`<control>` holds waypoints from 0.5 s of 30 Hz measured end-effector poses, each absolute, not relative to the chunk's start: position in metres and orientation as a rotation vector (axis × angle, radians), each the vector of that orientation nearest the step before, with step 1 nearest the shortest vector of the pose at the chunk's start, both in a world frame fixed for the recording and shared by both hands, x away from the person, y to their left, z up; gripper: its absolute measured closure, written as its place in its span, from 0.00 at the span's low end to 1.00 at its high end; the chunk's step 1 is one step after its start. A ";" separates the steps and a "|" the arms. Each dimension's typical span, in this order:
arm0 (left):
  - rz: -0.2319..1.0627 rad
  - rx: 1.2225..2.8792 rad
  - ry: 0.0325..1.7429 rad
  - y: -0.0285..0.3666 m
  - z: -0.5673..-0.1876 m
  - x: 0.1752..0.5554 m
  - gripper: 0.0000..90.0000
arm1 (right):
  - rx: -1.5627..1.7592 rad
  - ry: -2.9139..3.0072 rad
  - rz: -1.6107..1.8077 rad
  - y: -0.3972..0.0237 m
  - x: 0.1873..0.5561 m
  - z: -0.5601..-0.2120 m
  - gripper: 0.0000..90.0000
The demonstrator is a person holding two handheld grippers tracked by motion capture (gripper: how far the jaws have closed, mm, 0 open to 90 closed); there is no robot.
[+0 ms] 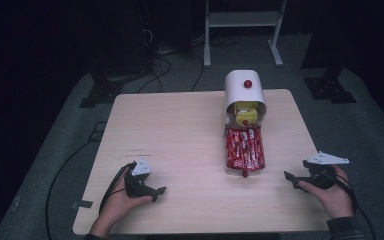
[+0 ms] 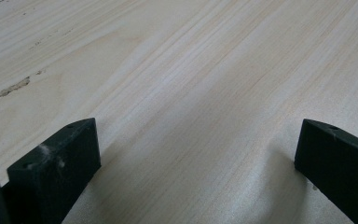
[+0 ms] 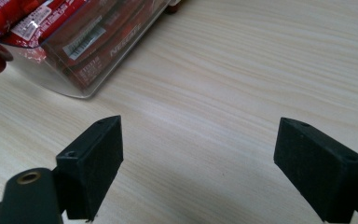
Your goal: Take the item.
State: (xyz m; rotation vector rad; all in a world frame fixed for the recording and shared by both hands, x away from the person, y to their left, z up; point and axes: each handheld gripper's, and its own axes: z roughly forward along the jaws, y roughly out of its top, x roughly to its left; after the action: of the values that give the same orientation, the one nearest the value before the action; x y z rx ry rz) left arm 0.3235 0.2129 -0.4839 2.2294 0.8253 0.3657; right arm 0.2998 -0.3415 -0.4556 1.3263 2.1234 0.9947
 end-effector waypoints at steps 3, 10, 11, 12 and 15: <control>0.366 2.229 0.825 0.213 -0.484 0.324 0.00 | 1.325 2.122 1.000 -0.342 0.300 -0.454 0.16; 0.366 2.230 0.825 0.213 -0.484 0.324 0.00 | 1.317 2.127 1.008 -0.340 0.303 -0.450 0.16; 0.366 2.230 0.825 0.213 -0.484 0.324 0.00 | 1.321 2.127 1.008 -0.339 0.303 -0.450 0.16; 0.366 2.230 0.825 0.213 -0.484 0.324 0.00 | 1.317 2.129 1.007 -0.339 0.304 -0.449 0.16; 0.365 2.229 0.826 0.213 -0.484 0.323 0.00 | 1.318 2.129 1.011 -0.338 0.304 -0.448 0.16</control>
State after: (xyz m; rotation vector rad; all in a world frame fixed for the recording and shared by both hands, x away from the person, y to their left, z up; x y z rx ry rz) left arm 0.3235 0.2129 -0.4839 2.2290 0.8261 0.3654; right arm 0.3043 -0.3380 -0.4476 1.3181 2.1285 1.0106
